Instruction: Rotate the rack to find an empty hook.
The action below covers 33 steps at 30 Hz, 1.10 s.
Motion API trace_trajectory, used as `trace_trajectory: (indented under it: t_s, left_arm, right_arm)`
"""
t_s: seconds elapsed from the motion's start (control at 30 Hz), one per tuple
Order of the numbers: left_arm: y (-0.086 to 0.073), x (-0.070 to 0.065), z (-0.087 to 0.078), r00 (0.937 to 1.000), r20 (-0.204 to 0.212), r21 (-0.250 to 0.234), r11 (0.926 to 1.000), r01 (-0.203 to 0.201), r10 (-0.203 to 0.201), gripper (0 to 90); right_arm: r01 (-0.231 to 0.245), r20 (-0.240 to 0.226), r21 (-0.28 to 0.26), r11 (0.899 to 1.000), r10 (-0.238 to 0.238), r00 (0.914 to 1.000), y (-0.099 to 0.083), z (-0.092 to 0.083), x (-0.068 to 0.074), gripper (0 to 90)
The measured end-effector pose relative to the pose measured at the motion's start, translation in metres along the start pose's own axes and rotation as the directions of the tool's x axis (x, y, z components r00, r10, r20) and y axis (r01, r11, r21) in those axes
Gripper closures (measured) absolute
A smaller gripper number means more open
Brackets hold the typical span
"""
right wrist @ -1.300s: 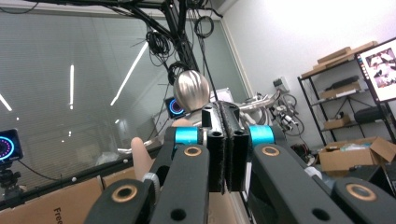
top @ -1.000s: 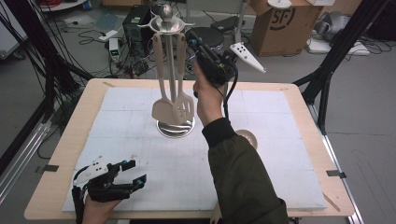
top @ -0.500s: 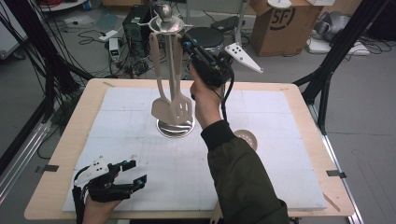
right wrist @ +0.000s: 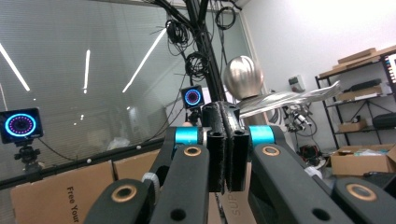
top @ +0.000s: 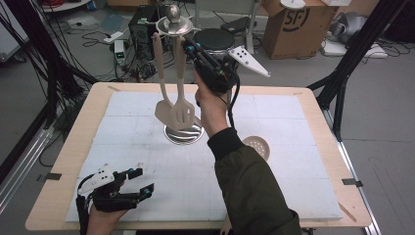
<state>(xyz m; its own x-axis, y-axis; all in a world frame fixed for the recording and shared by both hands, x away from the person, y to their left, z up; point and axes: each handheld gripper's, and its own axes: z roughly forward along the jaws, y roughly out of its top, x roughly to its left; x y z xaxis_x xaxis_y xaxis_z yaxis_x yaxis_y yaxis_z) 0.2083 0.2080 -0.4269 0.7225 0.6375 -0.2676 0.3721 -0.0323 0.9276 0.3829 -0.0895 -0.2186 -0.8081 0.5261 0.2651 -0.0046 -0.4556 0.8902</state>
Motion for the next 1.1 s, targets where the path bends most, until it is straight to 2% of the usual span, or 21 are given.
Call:
trace_trajectory:
  t_s: [0.23, 0.47, 0.57, 0.73, 0.87, 0.97, 1.1]
  left_arm:
    - [0.000, 0.000, 0.000, 1.0000, 0.000, 0.001, 1.0000, 0.004, -0.004, 25.7]
    - [0.000, 0.000, 0.000, 1.0000, 0.000, 0.000, 1.0000, 0.004, -0.004, 25.7]
    - [0.000, 0.000, 0.000, 1.0000, 0.003, 0.002, 1.0000, 0.008, -0.008, 25.7]
    - [0.000, 0.000, -0.001, 1.0000, 0.000, -0.003, 1.0000, 0.010, -0.010, 25.7]
    - [0.000, 0.000, -0.001, 0.9999, 0.000, -0.008, 0.9999, 0.012, -0.012, 25.7]
    - [0.000, 0.000, -0.002, 1.0000, 0.004, -0.008, 0.9999, 0.007, -0.007, 25.7]
    - [0.000, 0.000, -0.002, 1.0000, 0.002, -0.006, 1.0000, 0.005, -0.005, 25.7]
  right_arm:
    - [0.009, -0.025, 0.029, 1.000, -0.008, 0.9997, -0.002, 0.006, 0.008, 89.7]
    - [0.011, -0.027, 0.038, 0.999, -0.010, 0.9996, -0.004, 0.010, 0.011, 89.8]
    - [-0.024, -0.047, 0.042, 0.999, 0.026, 0.9986, -0.007, 0.013, 0.013, 89.8]
    - [0.027, -0.072, 0.079, 0.997, -0.021, 0.9971, -0.009, 0.022, 0.025, 89.7]
    - [0.036, -0.071, 0.084, 0.996, -0.030, 0.9970, -0.008, 0.021, 0.025, 89.7]
    - [0.032, -0.066, 0.073, 0.997, -0.027, 0.9974, -0.006, 0.018, 0.022, 89.8]
    - [0.022, -0.061, 0.032, 0.999, -0.020, 0.9979, 0.000, 0.012, 0.016, 89.4]
